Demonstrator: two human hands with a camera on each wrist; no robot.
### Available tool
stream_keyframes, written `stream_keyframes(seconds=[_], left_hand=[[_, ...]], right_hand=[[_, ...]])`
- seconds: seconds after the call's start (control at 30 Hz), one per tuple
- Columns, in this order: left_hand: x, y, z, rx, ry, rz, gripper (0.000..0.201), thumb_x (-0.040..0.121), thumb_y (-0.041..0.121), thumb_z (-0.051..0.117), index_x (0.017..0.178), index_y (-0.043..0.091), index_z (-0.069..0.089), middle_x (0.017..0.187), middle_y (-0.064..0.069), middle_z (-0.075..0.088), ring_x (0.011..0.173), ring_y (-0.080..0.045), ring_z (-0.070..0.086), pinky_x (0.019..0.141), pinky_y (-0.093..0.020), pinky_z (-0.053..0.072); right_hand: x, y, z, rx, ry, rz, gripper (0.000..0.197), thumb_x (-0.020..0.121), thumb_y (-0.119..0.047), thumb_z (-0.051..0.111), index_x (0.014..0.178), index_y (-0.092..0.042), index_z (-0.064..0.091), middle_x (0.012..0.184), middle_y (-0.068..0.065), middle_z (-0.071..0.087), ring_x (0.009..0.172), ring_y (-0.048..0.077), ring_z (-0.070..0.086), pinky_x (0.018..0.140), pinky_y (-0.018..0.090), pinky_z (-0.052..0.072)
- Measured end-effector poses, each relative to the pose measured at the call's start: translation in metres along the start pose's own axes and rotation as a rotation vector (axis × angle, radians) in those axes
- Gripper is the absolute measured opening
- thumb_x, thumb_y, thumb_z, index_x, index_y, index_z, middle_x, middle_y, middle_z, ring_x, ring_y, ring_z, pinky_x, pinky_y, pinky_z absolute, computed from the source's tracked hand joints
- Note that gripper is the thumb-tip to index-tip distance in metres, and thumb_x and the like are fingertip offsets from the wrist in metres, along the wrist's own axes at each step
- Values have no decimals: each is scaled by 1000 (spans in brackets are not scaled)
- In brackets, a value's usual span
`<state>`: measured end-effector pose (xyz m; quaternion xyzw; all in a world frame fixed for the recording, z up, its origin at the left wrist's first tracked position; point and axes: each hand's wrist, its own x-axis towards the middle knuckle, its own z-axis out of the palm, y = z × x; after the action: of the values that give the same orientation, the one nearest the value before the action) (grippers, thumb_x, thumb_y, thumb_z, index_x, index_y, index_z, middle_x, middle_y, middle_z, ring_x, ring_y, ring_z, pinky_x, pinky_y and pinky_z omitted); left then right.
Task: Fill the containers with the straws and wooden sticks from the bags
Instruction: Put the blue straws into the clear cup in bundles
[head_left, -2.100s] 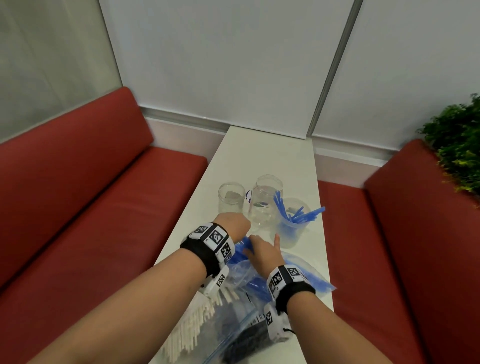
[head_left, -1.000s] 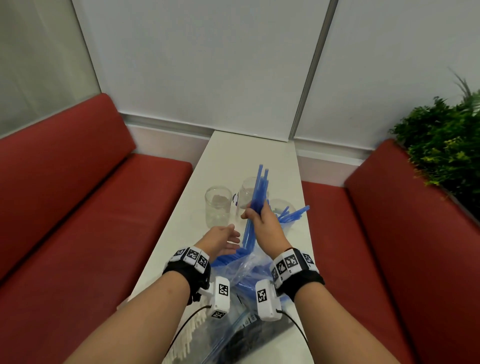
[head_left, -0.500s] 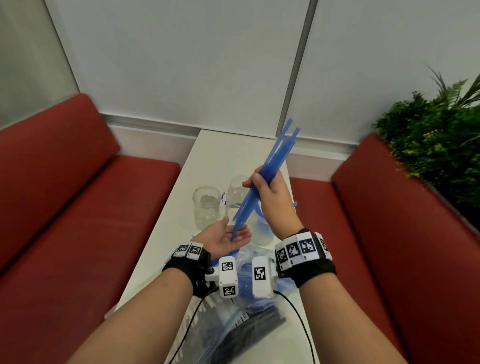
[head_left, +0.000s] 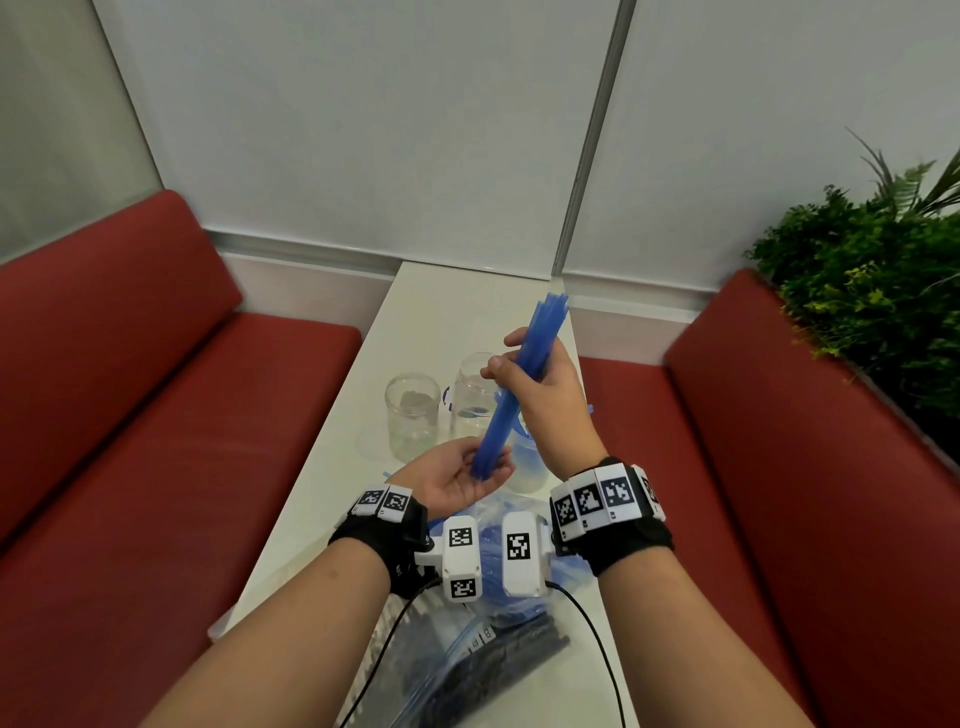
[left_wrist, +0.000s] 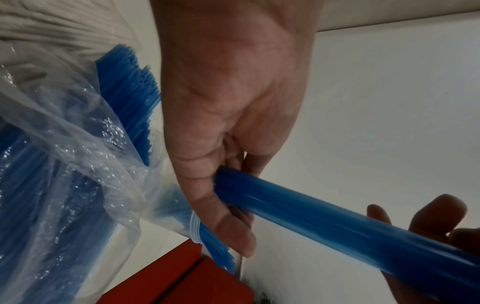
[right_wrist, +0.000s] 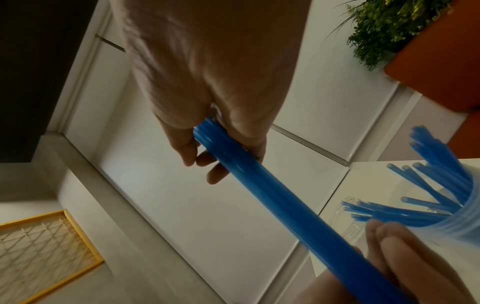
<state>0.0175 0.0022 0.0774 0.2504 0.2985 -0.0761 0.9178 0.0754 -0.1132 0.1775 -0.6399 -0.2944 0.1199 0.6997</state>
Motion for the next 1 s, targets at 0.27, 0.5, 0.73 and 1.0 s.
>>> stream_keyframes(seconds=[0.27, 0.5, 0.73, 1.0], left_hand=[[4, 2, -3, 66, -36, -147, 29, 90, 24, 62, 73, 1, 63, 66, -8, 53, 38, -9, 44, 25, -14, 27], [6, 0, -4, 40, -89, -174, 19, 89, 22, 63, 79, 7, 60, 65, -6, 53, 36, -7, 34, 25, -15, 20], [15, 4, -8, 40, 91, 92, 18, 96, 20, 57, 87, 5, 51, 62, -5, 48, 38, -6, 33, 28, -14, 19], [33, 15, -7, 130, 58, 160, 27, 87, 31, 69, 99, 9, 58, 63, -1, 42, 41, -5, 29, 33, -13, 20]], right_hand=[[3, -3, 0, 50, -46, 25, 18, 89, -31, 75, 81, -21, 63, 69, -5, 60, 74, 16, 65, 89, 44, 58], [3, -7, 0, 78, -97, 85, 37, 93, -38, 70, 65, -20, 54, 60, -4, 54, 71, 18, 64, 98, 52, 54], [22, -23, -31, -164, -143, 131, 24, 93, -31, 72, 80, -12, 65, 80, 15, 64, 78, 20, 63, 76, 32, 53], [37, -17, -48, -245, -233, 312, 30, 90, -25, 76, 94, 3, 64, 83, 16, 70, 71, 23, 71, 67, 31, 62]])
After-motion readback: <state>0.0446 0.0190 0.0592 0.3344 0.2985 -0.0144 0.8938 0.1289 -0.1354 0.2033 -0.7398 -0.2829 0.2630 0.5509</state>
